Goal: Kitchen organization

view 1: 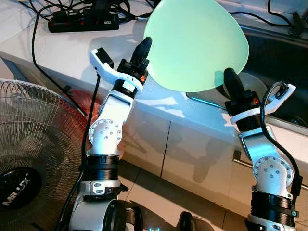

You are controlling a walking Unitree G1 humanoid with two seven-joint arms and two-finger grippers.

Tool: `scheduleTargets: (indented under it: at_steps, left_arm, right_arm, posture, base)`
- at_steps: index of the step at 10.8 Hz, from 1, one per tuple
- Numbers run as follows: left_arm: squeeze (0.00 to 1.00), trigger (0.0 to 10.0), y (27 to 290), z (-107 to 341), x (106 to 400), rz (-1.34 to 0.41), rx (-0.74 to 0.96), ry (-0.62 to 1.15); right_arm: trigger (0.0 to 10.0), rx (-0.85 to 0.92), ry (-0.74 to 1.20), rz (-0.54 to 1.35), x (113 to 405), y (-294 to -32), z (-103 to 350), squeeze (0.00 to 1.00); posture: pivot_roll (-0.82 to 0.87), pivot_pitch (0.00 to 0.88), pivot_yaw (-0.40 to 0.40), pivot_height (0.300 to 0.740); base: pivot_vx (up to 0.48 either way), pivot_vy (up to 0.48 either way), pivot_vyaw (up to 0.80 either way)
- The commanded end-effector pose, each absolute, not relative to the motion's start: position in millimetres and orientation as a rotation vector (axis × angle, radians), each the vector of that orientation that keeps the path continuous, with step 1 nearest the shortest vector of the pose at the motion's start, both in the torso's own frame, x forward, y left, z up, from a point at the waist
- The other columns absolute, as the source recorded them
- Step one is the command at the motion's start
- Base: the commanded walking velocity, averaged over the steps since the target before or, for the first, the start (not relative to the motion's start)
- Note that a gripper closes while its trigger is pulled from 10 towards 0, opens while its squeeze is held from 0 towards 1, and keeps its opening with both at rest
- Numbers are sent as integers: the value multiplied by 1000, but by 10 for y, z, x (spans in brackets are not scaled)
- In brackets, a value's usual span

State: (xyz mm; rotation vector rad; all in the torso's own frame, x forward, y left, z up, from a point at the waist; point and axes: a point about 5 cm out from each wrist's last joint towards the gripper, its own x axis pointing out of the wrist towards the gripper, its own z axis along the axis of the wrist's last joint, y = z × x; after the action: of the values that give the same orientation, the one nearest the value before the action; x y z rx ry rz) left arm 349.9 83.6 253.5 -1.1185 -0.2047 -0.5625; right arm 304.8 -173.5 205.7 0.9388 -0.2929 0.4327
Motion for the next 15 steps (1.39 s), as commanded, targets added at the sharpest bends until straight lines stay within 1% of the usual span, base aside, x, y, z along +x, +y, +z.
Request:
scheduleTargets:
  at_steps: [1, 3, 6, 8, 9, 10, 14, 15]
  left_arm:
    - [0, 10000, 544, 2759, 3437, -676, -1176, -243]
    - [0, 10000, 527, 2752, 3433, -680, -1149, -237]
    - [0, 10000, 446, 2699, 3436, -669, -962, -218]
    - [0, 10000, 422, 2691, 3433, -670, -935, -217]
    - [1000, 10000, 427, 2682, 3449, -644, -921, -220]
    - [1000, 10000, 423, 2682, 3446, -652, -918, -222]
    - [1000, 10000, 430, 2649, 3451, -632, -912, -210]
    - [0, 10000, 414, 2628, 3435, -640, -875, -203]
  right_arm:
    - [1686, 925, -316, 424, 3032, -1760, 2110, 0]
    - [0, 924, -316, 426, 3032, -1756, 2107, 0]
    - [0, 920, -316, 426, 3026, -1748, 2099, 0]
    - [0, 918, -314, 421, 3029, -1751, 2092, 0]
    - [5451, 925, -312, 416, 3034, -1749, 2088, 0]
    - [10000, 934, -308, 412, 3040, -1747, 2082, 0]
    - [10000, 976, -336, 397, 3048, -1799, 2115, 0]
    - [10000, 988, -359, 373, 3055, -1857, 2139, 0]
  posture:
    - [7, 187, 13, 740]
    - [7, 187, 13, 740]
    - [7, 187, 17, 740]
    - [7, 187, 17, 740]
    - [7, 187, 17, 740]
    - [7, 187, 17, 740]
    - [9, 185, 17, 740]
    - [10, 183, 18, 740]
  base:
    - [0, 0, 0]
    - [0, 0, 0]
    - [0, 0, 0]
    - [0, 0, 0]
    - [0, 0, 0]
    - [0, 0, 0]
    - [0, 0, 0]
    - [0, 0, 0]
